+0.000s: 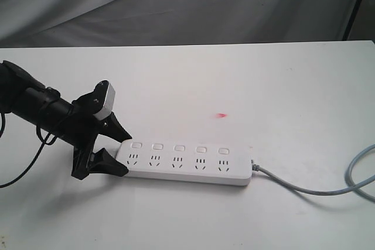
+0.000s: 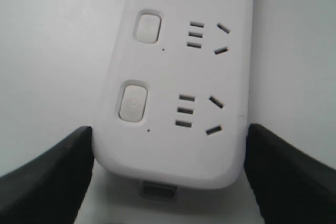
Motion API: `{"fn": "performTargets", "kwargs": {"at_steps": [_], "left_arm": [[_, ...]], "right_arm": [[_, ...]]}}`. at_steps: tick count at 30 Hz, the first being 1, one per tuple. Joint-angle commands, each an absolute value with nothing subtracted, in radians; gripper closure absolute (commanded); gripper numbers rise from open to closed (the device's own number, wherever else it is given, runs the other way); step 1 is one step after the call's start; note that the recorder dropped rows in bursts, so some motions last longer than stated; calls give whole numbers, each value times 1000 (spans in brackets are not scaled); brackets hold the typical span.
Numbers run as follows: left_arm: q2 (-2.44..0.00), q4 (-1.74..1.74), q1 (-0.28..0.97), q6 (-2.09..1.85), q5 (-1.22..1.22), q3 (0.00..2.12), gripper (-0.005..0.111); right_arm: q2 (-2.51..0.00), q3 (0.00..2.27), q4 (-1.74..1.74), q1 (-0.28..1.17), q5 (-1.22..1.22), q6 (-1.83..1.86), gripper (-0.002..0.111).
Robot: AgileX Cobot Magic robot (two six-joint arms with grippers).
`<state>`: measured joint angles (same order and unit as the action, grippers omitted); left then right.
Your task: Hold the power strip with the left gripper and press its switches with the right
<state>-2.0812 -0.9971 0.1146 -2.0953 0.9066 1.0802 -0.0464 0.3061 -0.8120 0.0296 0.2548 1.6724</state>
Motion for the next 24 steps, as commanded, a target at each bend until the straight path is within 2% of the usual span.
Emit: {"fn": "performTargets", "kwargs": {"at_steps": [1,10,24], "left_arm": [[-2107,-964,122,-2093,853,1075,51],[-2107,-964,122,-2093,853,1075,51],[-2107,-964,122,-2093,853,1075,51]], "right_arm": [[-51,204,-823,21,241,1667,108],[-51,60,-828,21,232,1667,108],[-51,44,-828,21,251,1667,108]]}}
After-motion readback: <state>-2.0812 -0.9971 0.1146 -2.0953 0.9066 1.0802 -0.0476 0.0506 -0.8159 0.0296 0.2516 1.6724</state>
